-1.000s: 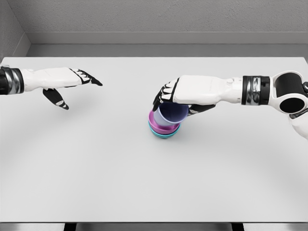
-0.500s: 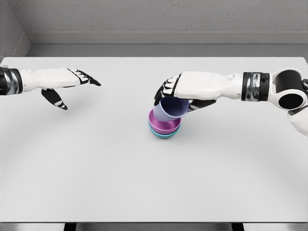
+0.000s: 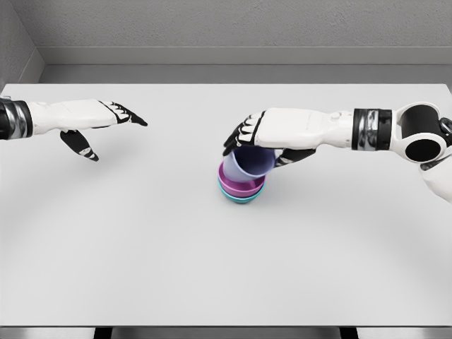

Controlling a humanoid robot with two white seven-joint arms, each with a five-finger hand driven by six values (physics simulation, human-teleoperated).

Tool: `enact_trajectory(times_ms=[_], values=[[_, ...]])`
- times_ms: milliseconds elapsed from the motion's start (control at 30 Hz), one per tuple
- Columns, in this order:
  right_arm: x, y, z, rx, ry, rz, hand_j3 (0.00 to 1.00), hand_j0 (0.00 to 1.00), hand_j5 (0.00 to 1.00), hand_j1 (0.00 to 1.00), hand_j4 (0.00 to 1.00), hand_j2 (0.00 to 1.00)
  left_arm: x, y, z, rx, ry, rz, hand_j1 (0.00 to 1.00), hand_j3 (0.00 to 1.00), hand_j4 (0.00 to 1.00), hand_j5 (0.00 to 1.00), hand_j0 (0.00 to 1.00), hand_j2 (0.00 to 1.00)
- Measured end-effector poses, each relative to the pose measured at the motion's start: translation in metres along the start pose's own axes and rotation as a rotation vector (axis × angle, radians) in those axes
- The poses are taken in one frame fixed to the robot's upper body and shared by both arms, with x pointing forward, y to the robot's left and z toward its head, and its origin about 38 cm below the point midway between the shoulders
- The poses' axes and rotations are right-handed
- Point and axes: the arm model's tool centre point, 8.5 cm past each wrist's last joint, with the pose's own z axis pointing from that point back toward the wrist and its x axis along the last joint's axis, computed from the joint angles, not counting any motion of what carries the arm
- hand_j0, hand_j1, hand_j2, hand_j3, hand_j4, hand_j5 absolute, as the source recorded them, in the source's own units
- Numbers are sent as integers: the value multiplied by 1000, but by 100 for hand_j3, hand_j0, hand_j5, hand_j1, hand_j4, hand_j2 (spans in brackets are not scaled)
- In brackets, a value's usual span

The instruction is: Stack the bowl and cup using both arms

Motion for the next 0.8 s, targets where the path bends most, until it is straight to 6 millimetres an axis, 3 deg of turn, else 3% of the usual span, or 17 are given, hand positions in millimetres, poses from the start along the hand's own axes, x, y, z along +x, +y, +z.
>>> enact_trajectory(times_ms=[367, 600, 800], values=[[-8, 2, 6, -4, 27, -15, 100, 100, 100, 100, 100, 100, 0, -1, 0, -1, 0, 1, 100, 100, 100, 100, 100, 100], [-40, -2, 54, -43, 171, -48, 100, 100, 100, 100, 100, 100, 0, 0, 0, 0, 0, 1, 100, 100, 100, 100, 100, 100], [-64, 16, 79, -36, 264, -120, 100, 100, 100, 100, 100, 100, -1, -1, 1, 1, 4, 4, 100, 100, 100, 100, 100, 100]])
